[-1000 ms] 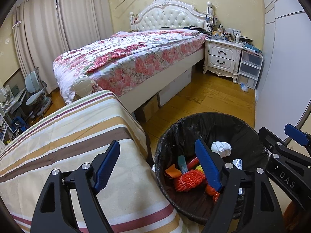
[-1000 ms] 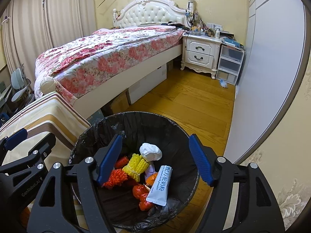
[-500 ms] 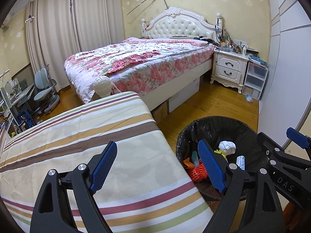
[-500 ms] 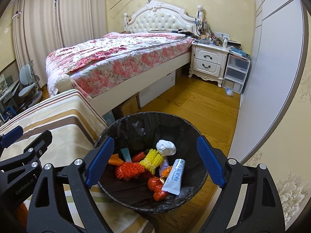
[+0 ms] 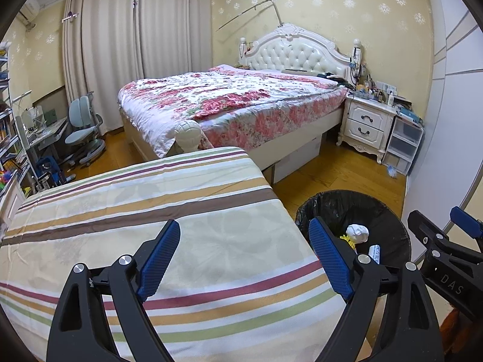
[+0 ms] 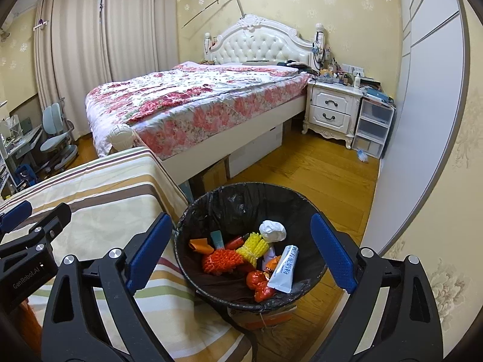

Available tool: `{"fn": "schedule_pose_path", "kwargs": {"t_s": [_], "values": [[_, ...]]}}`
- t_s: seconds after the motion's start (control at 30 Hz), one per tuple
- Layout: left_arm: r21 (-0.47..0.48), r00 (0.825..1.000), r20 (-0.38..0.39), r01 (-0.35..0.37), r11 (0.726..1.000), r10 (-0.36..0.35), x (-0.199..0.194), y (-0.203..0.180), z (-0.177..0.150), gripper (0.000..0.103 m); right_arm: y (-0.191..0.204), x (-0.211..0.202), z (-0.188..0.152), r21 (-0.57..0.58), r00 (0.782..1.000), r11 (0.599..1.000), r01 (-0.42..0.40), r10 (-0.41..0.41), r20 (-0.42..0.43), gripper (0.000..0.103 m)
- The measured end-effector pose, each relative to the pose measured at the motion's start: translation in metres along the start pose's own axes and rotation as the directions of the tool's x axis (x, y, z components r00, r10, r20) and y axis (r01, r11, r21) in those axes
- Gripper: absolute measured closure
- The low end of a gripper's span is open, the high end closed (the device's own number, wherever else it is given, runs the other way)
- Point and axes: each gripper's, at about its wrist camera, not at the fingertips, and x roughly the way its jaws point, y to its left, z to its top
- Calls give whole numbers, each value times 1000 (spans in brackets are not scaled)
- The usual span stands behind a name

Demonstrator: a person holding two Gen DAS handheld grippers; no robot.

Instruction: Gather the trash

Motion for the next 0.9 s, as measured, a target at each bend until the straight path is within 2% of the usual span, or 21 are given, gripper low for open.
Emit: {"fn": "schedule_pose_path", "kwargs": {"t_s": [0.37, 0.9], "values": [[-18, 1000, 9, -7, 1000, 7, -22, 12, -20, 18, 9, -25, -13, -27, 1000, 1000, -14, 14, 20, 12], [-23, 1000, 13, -2, 1000, 2, -26, 13, -22, 18, 7, -30, -15, -31, 999, 1000, -2, 3, 32, 12]]}}
